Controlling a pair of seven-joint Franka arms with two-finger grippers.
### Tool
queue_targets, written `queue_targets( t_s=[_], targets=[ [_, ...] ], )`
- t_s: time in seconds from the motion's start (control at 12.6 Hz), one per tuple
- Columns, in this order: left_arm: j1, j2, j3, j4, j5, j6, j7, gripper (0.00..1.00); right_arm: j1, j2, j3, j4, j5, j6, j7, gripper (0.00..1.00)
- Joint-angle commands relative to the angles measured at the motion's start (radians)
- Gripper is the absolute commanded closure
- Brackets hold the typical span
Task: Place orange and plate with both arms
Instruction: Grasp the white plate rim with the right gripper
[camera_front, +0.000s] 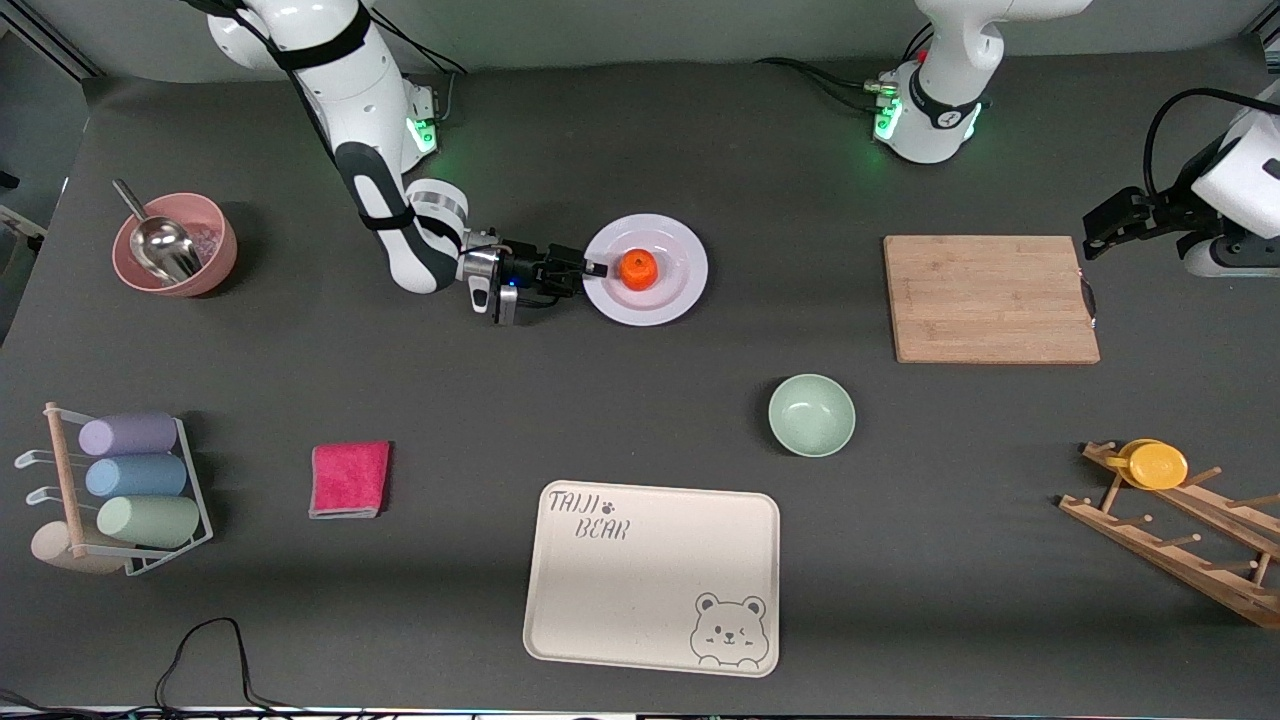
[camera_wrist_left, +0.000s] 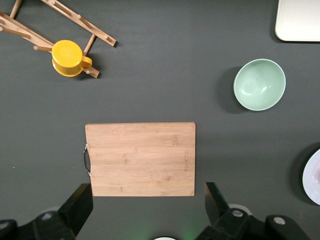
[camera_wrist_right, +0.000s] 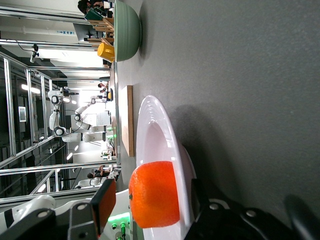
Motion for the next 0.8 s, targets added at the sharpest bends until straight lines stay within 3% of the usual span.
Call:
queue_targets(
  t_s=[0.0, 0.24, 0.72],
  targets=[
    [0.006, -0.003, -0.005, 0.013, -0.009, -0.014, 0.021, 0.0, 0.021, 0.037, -0.004, 0.022, 0.033, 0.003, -0.082, 0.48],
    [0.004, -0.002, -0.005, 0.012, -0.009, -0.011, 0.021, 0.0, 0.019, 0.052, -0.004, 0.022, 0.033, 0.006, -0.131, 1.0],
    [0.001, 0.003, -0.007, 0.006, -0.003, -0.006, 0.017, 0.0, 0.016, 0.055, -0.004, 0.021, 0.064, 0.003, -0.165, 1.0]
  ],
)
